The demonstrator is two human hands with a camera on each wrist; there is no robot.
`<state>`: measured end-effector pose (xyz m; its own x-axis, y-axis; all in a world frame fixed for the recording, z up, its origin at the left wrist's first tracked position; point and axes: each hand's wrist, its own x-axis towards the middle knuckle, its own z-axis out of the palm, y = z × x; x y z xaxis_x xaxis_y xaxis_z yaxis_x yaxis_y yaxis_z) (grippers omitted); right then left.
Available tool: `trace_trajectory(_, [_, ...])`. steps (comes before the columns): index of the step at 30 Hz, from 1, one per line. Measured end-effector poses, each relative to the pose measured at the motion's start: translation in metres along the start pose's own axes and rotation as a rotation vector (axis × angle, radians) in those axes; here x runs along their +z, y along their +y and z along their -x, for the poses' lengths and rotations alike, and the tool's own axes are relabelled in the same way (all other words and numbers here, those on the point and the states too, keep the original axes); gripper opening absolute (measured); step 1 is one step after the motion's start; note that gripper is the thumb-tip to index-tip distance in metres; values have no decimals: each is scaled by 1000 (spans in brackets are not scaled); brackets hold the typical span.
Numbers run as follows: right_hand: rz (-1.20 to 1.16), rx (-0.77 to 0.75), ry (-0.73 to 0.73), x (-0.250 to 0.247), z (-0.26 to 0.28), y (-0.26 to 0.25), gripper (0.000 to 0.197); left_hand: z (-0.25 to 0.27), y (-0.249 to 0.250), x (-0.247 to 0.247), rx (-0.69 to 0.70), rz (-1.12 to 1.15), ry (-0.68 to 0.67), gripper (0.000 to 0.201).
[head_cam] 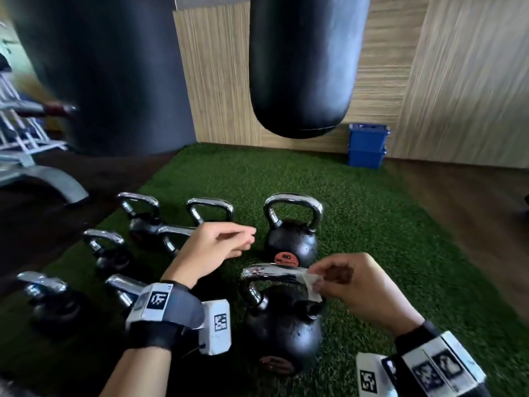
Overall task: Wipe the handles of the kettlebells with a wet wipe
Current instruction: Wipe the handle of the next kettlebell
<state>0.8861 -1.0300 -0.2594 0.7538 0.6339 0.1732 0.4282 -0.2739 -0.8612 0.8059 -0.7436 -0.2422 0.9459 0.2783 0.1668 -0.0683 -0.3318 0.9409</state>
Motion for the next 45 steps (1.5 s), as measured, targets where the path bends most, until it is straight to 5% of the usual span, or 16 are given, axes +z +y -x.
trace_trajectory(4, [-83, -137, 141, 16, -12, -23, 29, 1, 29, 38, -99, 167, -220, 42])
trace_trajectory(12, [44, -216, 492, 41, -28, -24, 45, 10, 11, 46, -108, 290, -235, 31])
trace_trajectory(17, [36, -161, 411, 41, -23, 11, 47, 15, -6, 40, -26, 204, -221, 27])
trace_trajectory(20, [12, 47, 473, 36, -14, 61, 47, 10, -16, 40, 107, -89, -61, 21])
trace_trajectory(23, [-55, 347, 254, 51, -6, 103, 55, 5, -27, 51, 233, -231, 81, 18])
trace_trajectory(25, [-105, 394, 143, 69, -6, 120, 58, 3, -33, 63, 332, -327, 105, 20])
trace_trajectory(30, [-39, 367, 309, 93, -5, 133, 31, 6, -47, 65, 485, -556, 112, 31])
trace_trajectory(34, [-7, 345, 330, 95, -3, 137, 31, 11, -58, 49, 421, -465, 204, 25])
trace_trajectory(39, [14, 355, 330, 95, -3, 141, 33, 11, -59, 43, 421, -529, 132, 24])
trace_trajectory(45, [12, 323, 323, 94, 0, 138, 33, 21, -87, 24, 164, -225, 186, 21])
